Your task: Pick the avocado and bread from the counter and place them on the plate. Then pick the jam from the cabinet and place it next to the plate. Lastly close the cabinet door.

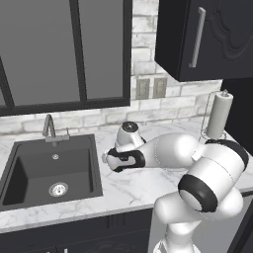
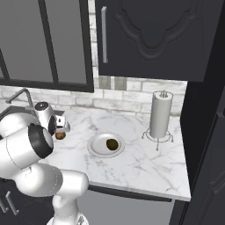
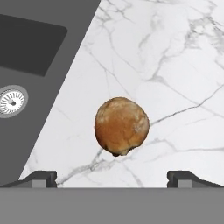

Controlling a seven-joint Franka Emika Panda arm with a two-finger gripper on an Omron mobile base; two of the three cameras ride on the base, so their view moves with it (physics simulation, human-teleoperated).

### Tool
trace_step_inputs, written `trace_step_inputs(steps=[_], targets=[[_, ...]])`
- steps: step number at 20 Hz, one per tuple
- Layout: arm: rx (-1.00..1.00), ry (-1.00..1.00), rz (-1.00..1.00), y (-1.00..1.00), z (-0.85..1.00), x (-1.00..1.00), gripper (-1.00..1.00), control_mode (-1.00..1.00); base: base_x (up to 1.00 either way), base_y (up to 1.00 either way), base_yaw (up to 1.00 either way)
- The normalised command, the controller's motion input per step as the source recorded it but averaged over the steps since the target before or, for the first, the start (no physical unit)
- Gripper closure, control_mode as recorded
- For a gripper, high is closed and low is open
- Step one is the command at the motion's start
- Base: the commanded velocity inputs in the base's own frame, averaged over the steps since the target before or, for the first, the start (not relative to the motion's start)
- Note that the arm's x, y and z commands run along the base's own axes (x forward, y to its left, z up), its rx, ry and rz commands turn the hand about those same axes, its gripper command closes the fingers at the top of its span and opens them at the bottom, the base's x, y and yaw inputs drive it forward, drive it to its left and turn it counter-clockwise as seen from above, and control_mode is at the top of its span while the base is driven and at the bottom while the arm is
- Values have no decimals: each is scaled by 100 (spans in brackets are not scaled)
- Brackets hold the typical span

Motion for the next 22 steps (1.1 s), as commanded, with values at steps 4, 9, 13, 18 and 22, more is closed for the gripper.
trace_step_inputs(steps=[4,9,13,18,22], targets=[[0,0,0,0,0,0,-100,-100,0,0,0],[0,0,-1,0,0,0,-100,-100,0,0,0],[0,0,-1,0,0,3,-100,-100,0,0,0],[0,0,-1,0,0,13,-100,-100,0,0,0],[0,0,-1,0,0,13,-100,-100,0,0,0]])
